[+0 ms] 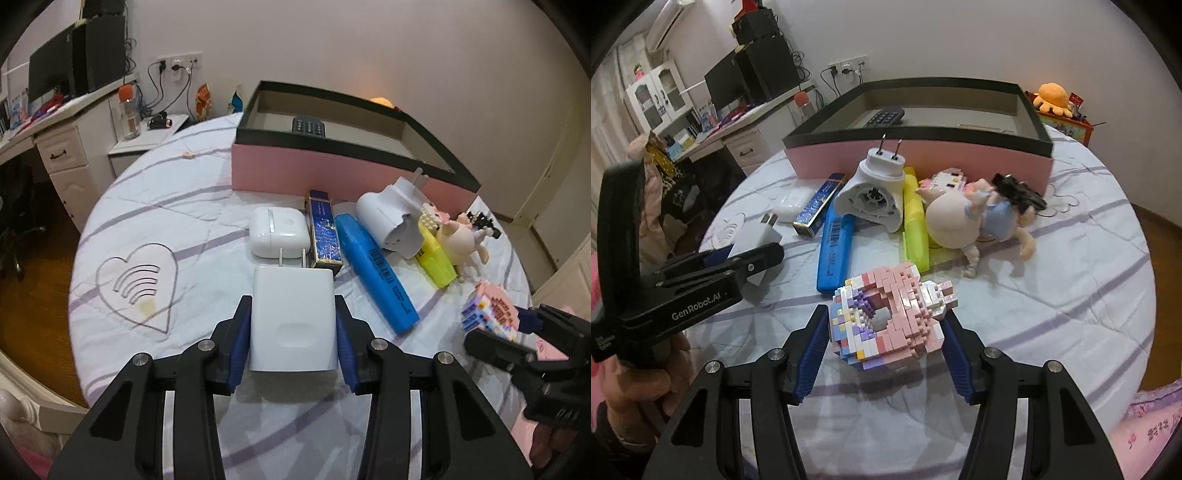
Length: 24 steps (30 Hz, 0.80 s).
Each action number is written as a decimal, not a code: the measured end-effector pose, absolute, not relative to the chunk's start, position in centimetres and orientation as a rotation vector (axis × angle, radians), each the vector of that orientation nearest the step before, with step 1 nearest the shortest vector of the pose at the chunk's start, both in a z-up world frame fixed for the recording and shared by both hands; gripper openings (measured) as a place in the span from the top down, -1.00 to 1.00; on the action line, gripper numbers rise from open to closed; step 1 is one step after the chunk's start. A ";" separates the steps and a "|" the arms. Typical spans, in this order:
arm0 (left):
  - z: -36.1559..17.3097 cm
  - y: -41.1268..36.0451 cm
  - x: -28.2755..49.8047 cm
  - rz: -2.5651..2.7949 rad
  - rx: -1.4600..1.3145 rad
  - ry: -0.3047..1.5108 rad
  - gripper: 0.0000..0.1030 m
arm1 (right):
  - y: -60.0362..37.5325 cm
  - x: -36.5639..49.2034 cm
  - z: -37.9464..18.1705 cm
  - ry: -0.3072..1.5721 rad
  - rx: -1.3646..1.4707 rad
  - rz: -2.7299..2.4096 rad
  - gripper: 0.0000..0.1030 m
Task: Organize rigid objects
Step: 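Grasp the white charger with the left tool while the right tool grasps the pixel donut, then carry both held objects into the pink box and open both tools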
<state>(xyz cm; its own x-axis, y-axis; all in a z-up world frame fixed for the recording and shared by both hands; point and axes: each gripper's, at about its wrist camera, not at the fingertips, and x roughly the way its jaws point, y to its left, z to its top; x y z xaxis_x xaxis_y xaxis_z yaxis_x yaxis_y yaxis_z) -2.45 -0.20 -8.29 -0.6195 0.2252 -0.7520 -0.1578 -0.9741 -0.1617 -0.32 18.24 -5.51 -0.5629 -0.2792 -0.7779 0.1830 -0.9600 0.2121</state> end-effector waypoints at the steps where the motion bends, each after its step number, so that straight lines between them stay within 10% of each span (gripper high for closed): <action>1: -7.8 -0.3 -2.3 2.653 -1.240 -0.115 0.19 | 18.4 -0.2 -5.1 -0.164 1.300 -2.564 -0.15; 24: 0.8 4.5 -20.4 2.650 -1.125 -0.007 0.19 | 21.4 -19.5 2.1 -0.130 1.291 -2.675 -0.15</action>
